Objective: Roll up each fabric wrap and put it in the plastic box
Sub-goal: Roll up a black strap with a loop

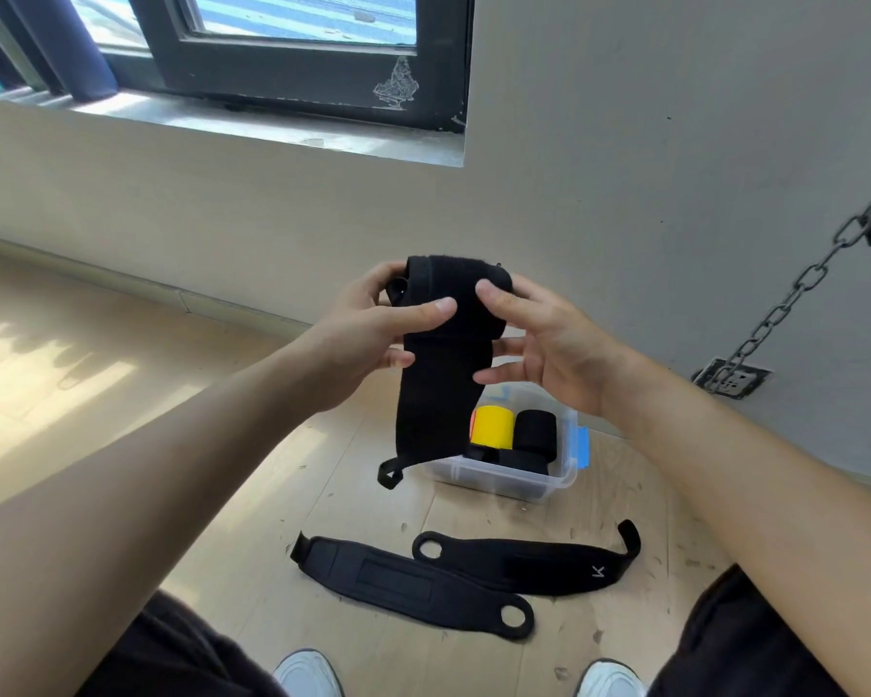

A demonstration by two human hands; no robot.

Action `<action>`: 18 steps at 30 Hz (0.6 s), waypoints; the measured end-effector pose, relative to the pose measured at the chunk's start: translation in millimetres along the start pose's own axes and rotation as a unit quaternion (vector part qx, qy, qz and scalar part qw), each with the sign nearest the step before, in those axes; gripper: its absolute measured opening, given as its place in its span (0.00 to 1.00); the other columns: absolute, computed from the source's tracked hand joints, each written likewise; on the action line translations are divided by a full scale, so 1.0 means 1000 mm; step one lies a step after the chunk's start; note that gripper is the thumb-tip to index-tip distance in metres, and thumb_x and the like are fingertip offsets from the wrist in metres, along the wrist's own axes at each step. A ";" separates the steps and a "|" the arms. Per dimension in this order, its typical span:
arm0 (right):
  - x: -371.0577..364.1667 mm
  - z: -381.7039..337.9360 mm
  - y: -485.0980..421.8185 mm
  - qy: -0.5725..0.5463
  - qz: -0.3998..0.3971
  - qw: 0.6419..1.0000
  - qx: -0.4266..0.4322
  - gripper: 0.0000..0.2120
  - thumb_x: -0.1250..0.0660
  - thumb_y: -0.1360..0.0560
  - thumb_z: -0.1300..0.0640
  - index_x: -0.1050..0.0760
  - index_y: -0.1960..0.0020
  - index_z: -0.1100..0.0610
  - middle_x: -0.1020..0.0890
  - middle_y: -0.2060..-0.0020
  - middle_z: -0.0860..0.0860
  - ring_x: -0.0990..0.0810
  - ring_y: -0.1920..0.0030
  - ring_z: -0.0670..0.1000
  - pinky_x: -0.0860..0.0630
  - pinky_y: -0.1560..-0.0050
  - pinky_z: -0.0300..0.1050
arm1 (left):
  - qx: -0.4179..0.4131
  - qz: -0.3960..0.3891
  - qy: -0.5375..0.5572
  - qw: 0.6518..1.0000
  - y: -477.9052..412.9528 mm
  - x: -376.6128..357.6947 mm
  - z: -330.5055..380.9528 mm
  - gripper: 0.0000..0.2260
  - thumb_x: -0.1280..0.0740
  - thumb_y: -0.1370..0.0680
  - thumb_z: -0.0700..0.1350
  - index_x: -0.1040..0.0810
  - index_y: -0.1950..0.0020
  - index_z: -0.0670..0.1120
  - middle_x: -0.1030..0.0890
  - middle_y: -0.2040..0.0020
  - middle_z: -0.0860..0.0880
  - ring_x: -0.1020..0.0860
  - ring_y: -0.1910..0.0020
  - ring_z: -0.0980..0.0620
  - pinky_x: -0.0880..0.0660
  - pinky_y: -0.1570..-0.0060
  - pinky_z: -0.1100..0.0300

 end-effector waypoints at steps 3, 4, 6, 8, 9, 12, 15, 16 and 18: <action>0.000 0.004 0.001 0.017 0.003 1.000 -0.023 0.25 0.33 0.26 0.36 0.22 0.34 0.48 0.17 0.40 0.53 0.15 0.43 0.57 0.18 0.55 0.49 | -0.015 -0.010 0.005 1.000 -0.001 -0.001 0.003 0.26 0.23 0.29 0.49 0.24 0.32 0.54 0.20 0.35 0.40 0.17 0.39 0.44 0.23 0.56 0.57; 0.000 0.004 0.001 0.024 0.004 0.999 -0.025 0.27 0.34 0.28 0.35 0.22 0.35 0.49 0.16 0.42 0.53 0.15 0.44 0.56 0.18 0.56 0.49 | -0.018 -0.016 0.007 1.000 0.000 -0.002 0.004 0.27 0.23 0.29 0.48 0.24 0.31 0.53 0.20 0.35 0.40 0.17 0.39 0.43 0.23 0.57 0.58; 0.001 0.003 0.002 0.031 0.009 0.999 -0.026 0.28 0.34 0.29 0.34 0.22 0.36 0.49 0.15 0.44 0.52 0.15 0.46 0.55 0.19 0.58 0.47 | -0.018 -0.024 0.006 1.000 0.000 -0.004 0.003 0.28 0.23 0.29 0.46 0.25 0.30 0.52 0.20 0.35 0.39 0.17 0.39 0.42 0.22 0.58 0.59; 0.004 0.002 0.002 0.032 0.017 0.999 -0.021 0.25 0.33 0.27 0.36 0.21 0.36 0.50 0.15 0.46 0.50 0.15 0.48 0.53 0.20 0.60 0.45 | -0.014 -0.029 0.003 0.999 0.000 -0.006 0.003 0.28 0.23 0.30 0.45 0.25 0.30 0.53 0.20 0.35 0.39 0.17 0.39 0.42 0.22 0.57 0.59; 0.006 0.002 0.002 0.028 0.021 0.999 -0.018 0.23 0.33 0.25 0.38 0.21 0.36 0.50 0.15 0.48 0.50 0.15 0.49 0.53 0.20 0.60 0.45 | -0.011 -0.031 0.001 0.999 0.000 -0.007 0.002 0.28 0.23 0.30 0.45 0.25 0.31 0.53 0.20 0.35 0.40 0.17 0.39 0.42 0.22 0.58 0.59; 0.009 0.000 0.002 0.005 0.031 0.999 -0.004 0.18 0.32 0.22 0.46 0.22 0.35 0.52 0.16 0.48 0.51 0.16 0.50 0.53 0.20 0.61 0.45 | 0.003 -0.041 -0.005 0.999 0.000 -0.008 0.000 0.27 0.23 0.28 0.49 0.25 0.31 0.56 0.19 0.36 0.42 0.16 0.41 0.43 0.22 0.60 0.59; 0.009 -0.002 0.000 -0.018 0.030 0.999 0.010 0.19 0.29 0.23 0.51 0.24 0.33 0.52 0.16 0.44 0.53 0.15 0.49 0.54 0.20 0.62 0.44 | 0.030 -0.047 -0.013 0.998 0.000 -0.008 -0.004 0.25 0.26 0.26 0.58 0.26 0.31 0.59 0.18 0.36 0.46 0.15 0.44 0.40 0.21 0.56 0.52; 0.009 -0.002 0.000 -0.026 0.027 0.999 0.014 0.20 0.29 0.23 0.53 0.25 0.32 0.52 0.16 0.44 0.54 0.15 0.48 0.55 0.20 0.61 0.44 | 0.038 -0.047 -0.016 0.998 0.000 -0.008 -0.004 0.23 0.27 0.25 0.61 0.25 0.31 0.59 0.18 0.37 0.46 0.15 0.45 0.39 0.20 0.54 0.50; 0.009 -0.001 -0.002 -0.039 0.020 0.999 0.023 0.22 0.29 0.23 0.58 0.28 0.30 0.52 0.17 0.42 0.56 0.15 0.46 0.56 0.19 0.59 0.45 | 0.050 -0.038 -0.021 0.998 0.001 -0.007 -0.005 0.21 0.32 0.22 0.64 0.25 0.31 0.58 0.17 0.38 0.46 0.14 0.47 0.40 0.20 0.56 0.52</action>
Point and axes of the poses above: each hand's wrist, its own y-axis away from the middle knuckle, its own x-axis out of the back of the hand, z = x × y, the point moved 9 cm from there along -y, towards the middle knuckle
